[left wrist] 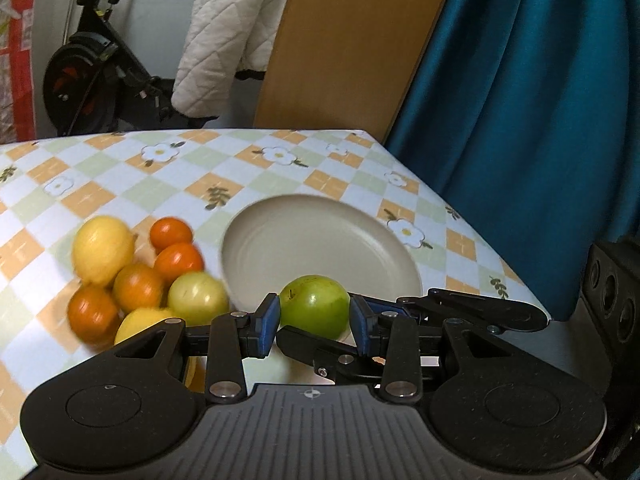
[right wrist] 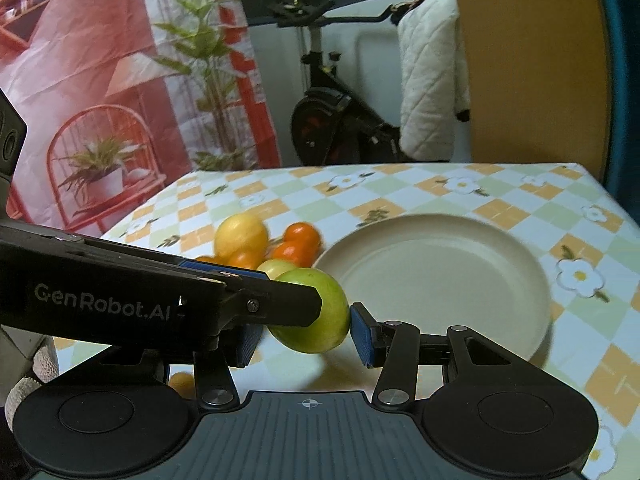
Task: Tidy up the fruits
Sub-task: 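Carry the green fruit onto the beige plate and open the left tool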
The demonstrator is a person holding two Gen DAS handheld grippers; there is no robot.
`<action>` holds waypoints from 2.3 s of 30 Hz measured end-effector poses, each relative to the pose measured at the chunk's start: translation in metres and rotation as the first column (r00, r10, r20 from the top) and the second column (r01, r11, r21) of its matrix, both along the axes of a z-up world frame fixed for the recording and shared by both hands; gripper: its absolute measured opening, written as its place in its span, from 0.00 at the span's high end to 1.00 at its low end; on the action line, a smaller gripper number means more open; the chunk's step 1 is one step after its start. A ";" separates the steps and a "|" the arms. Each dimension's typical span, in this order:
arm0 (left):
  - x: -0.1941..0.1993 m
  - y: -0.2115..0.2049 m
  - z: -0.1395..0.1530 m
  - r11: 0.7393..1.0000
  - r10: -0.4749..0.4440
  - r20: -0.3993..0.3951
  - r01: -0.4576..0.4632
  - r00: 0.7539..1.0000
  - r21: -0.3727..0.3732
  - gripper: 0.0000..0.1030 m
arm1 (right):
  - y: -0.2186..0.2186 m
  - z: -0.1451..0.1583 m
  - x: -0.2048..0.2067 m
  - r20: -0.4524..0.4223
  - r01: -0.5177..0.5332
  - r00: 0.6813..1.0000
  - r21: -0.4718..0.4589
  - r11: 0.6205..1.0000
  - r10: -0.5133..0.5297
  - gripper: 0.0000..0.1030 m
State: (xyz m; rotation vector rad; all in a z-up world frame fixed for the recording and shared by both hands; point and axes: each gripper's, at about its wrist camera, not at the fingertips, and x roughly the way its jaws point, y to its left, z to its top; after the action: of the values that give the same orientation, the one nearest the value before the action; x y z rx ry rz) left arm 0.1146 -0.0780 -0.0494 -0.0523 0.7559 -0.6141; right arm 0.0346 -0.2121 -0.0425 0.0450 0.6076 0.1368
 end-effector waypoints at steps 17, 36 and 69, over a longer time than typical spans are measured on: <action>0.068 -0.019 -0.017 0.999 0.041 -0.041 -0.040 0.998 0.017 0.61 | -0.028 -0.016 0.075 -0.033 0.009 0.999 -0.036 0.999 -0.010 0.58; 0.086 -0.026 -0.021 0.990 0.098 0.000 -0.097 0.995 0.100 0.61 | -0.028 -0.025 0.108 -0.054 0.049 0.997 -0.069 0.996 -0.053 0.57; -0.028 0.091 0.018 0.931 0.320 0.131 -0.338 0.938 0.142 0.47 | 0.037 -0.003 -0.002 -0.010 0.033 0.999 -0.080 0.996 -0.034 0.51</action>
State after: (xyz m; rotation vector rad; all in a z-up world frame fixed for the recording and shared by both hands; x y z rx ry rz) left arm 0.0865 0.0127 -0.0310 0.0039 0.6724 -0.2311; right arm 0.0323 -0.1749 -0.0456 -0.0210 0.6232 0.0796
